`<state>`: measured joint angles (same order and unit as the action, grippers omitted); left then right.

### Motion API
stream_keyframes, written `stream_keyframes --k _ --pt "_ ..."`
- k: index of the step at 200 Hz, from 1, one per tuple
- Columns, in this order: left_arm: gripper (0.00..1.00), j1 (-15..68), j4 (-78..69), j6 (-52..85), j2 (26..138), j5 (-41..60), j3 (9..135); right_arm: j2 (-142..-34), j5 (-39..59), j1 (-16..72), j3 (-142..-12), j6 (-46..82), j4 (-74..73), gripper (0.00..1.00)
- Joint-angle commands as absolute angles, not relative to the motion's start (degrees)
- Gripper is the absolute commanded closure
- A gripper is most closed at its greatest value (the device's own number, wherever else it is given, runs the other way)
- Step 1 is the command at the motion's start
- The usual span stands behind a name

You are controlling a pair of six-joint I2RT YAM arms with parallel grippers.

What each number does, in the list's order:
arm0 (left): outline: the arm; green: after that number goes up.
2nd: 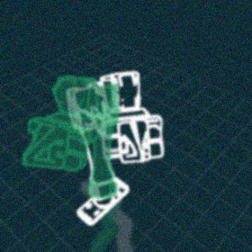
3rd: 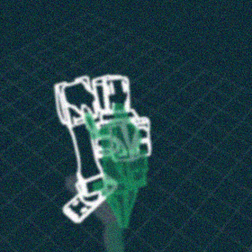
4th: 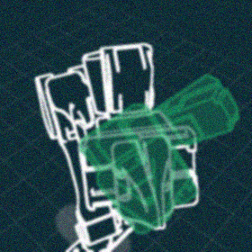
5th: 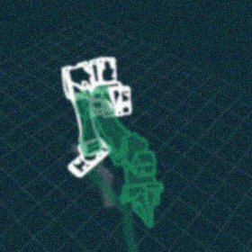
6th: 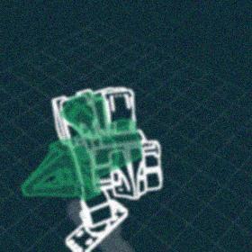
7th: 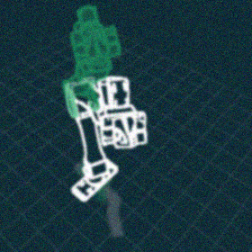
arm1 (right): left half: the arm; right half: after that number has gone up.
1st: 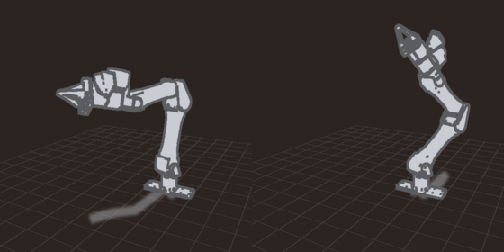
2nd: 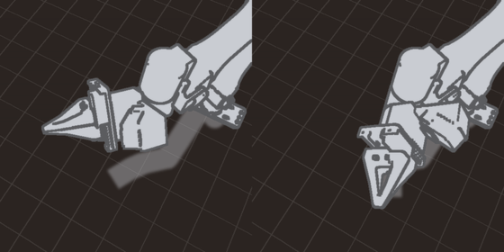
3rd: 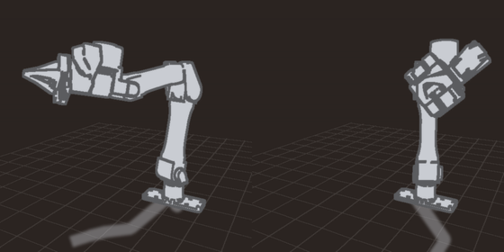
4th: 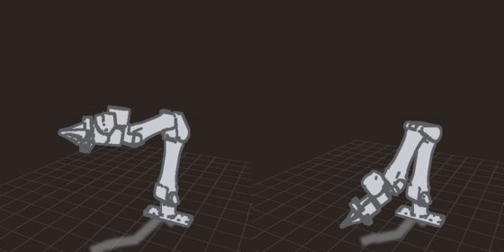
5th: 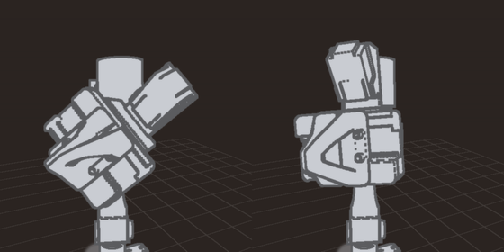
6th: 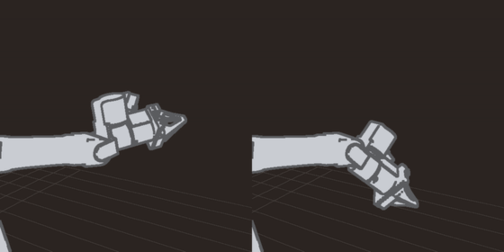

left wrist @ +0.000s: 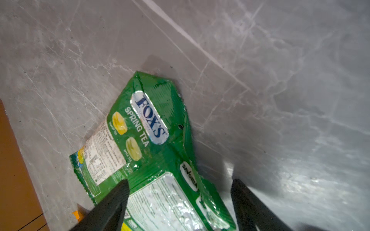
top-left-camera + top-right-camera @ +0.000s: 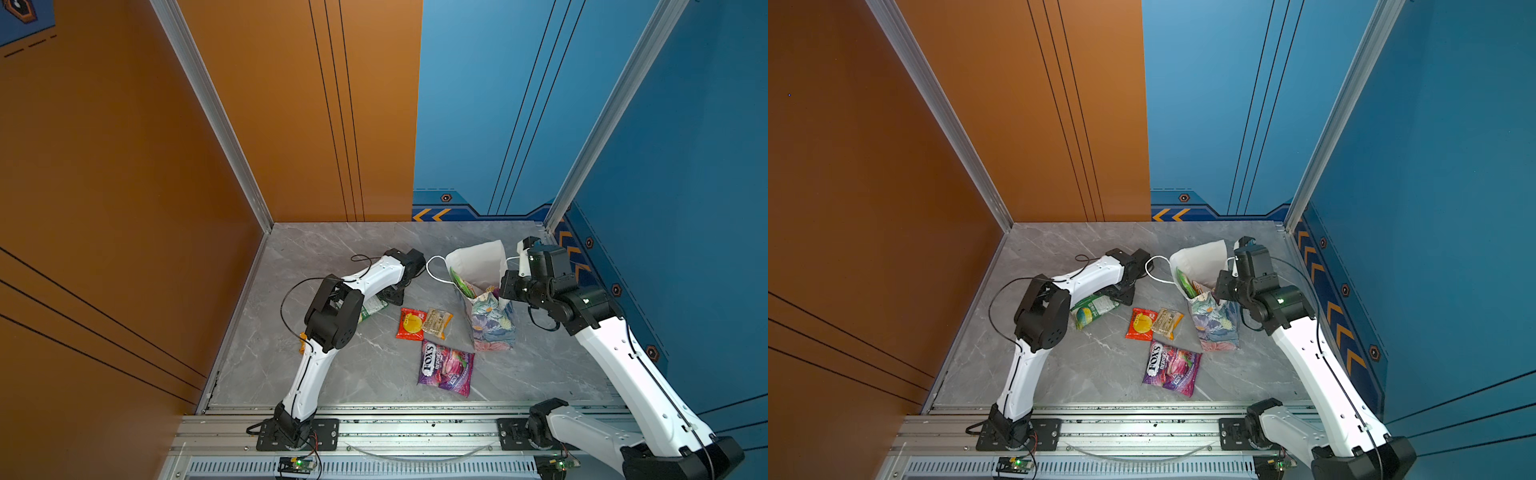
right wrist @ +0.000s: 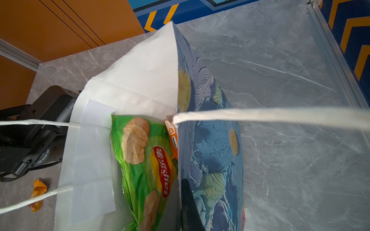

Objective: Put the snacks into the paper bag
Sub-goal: 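Lower the left gripper onto the green Fox's Spring Tea packet and close it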

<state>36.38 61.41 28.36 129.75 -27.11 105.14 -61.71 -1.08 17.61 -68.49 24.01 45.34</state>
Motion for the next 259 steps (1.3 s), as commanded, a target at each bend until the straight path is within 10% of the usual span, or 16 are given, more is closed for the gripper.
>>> stream_keyframes --k 1,164,259 --pt "0.23 36.78 65.77 27.0 131.1 -28.19 106.18 -61.7 -0.01 17.47 -67.85 24.63 43.92 1.0" --pt "0.87 36.37 66.59 25.88 130.52 -22.95 98.83 -61.46 -0.34 17.32 -68.78 24.4 44.91 1.0" --pt "1.0 37.02 55.28 26.32 112.44 -20.68 86.76 -61.08 -0.44 17.23 -68.61 24.48 44.98 1.0"
